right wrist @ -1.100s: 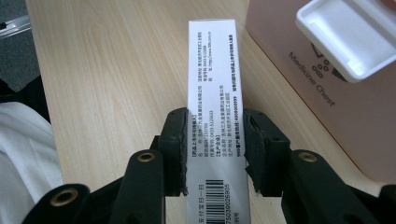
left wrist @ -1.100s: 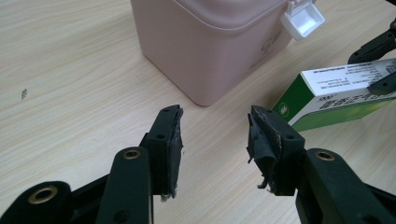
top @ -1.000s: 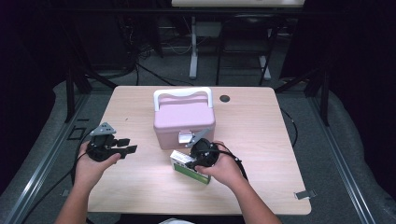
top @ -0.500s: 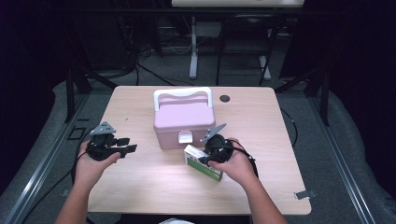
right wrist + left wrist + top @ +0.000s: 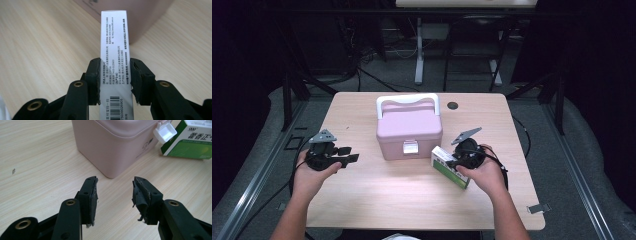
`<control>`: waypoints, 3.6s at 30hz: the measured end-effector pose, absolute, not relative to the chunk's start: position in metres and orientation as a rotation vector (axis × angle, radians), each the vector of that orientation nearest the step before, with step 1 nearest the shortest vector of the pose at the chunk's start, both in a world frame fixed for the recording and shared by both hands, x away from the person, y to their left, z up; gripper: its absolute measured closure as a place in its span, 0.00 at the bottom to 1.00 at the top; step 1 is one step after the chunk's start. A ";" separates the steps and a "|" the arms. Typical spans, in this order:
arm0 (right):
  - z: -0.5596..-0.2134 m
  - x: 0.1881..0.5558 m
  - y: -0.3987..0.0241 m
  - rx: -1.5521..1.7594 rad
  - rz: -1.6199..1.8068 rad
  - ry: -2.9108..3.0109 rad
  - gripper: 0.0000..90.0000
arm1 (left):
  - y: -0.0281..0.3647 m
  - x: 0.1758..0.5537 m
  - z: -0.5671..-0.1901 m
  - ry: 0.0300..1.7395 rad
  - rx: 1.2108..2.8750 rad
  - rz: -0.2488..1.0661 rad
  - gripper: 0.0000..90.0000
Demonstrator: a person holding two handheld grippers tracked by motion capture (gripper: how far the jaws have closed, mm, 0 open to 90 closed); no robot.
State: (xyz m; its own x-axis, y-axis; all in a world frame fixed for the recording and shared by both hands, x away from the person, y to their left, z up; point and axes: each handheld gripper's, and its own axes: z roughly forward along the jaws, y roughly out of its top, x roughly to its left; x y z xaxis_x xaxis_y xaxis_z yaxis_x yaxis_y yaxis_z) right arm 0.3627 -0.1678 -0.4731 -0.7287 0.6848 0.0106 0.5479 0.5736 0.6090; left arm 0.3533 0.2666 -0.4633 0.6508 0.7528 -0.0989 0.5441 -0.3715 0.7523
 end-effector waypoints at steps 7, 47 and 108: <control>-0.472 0.366 -0.197 1.118 0.866 2.515 0.69 | 0.267 0.354 -0.465 1.011 2.067 0.340 0.60; -0.463 0.365 -0.248 1.256 0.906 2.322 0.71 | 0.267 0.356 -0.470 1.026 2.080 0.332 0.62; -0.493 0.433 -0.147 1.171 0.979 2.332 1.00 | 0.213 0.431 -0.501 1.079 2.030 0.328 0.97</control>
State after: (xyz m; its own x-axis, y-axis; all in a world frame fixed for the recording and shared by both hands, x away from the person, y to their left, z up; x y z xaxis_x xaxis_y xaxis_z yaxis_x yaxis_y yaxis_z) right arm 0.4330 -0.1472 -0.4925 -0.5956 0.8033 -0.0042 0.5594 0.4185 0.7155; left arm 0.4309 0.2131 -0.5008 0.6033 0.7866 -0.1315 0.5798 -0.3193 0.7496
